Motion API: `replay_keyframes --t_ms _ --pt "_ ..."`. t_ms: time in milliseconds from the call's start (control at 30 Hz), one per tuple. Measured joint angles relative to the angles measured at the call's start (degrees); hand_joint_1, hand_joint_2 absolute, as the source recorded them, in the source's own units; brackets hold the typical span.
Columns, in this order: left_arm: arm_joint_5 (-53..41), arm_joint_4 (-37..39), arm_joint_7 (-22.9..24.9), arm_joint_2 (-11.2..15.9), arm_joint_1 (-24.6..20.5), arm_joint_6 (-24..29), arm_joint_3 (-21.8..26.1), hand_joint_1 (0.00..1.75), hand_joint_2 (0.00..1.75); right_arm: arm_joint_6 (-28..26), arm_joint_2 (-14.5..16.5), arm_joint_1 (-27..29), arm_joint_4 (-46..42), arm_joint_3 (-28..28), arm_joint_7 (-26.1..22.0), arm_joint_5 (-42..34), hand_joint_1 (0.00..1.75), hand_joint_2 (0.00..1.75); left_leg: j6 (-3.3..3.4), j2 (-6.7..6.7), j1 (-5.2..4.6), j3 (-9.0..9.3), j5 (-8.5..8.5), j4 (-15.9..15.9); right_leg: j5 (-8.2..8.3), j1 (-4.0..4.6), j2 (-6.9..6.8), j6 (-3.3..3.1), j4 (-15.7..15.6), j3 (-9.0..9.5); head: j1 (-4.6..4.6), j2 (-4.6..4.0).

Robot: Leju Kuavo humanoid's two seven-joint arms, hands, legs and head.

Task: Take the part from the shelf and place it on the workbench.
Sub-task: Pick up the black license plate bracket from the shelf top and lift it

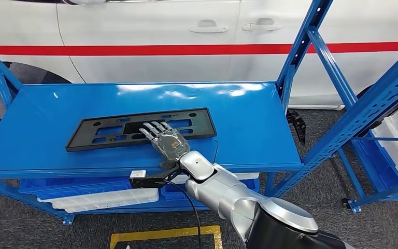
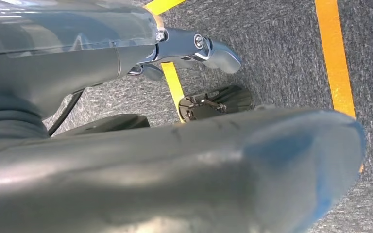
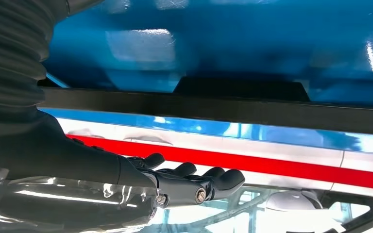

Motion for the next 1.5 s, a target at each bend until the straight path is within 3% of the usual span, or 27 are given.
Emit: replay_keyframes --t_ms 500,1167,1500 --pt "0.4 0.0 -0.5 -0.6 0.7 0.1 0.3 0.00 0.00 1.6 0.0 -0.3 -2.5 3.7 3.3 -1.6 0.00 1.75 0.00 0.00 0.00 0.00 0.00 0.0 0.00 0.00 -0.01 0.00 0.0 0.00 0.00 0.00" --pt "-1.4 0.0 -0.4 -0.6 0.7 0.0 0.3 0.00 0.00 0.9 0.0 -2.1 -1.9 5.0 3.2 -2.9 0.00 1.75 0.00 0.00 0.00 0.01 0.00 0.0 0.00 0.00 0.00 0.00 0.0 0.00 0.00 0.00" --pt "-2.2 0.0 -2.8 -0.6 0.5 -0.6 0.1 0.00 0.00 0.8 0.0 -2.4 -1.3 5.1 3.0 -3.0 0.00 1.75 0.16 -0.01 -0.12 -0.04 -0.03 0.1 0.13 -0.14 -0.02 0.21 -0.2 0.12 -0.01 0.00"
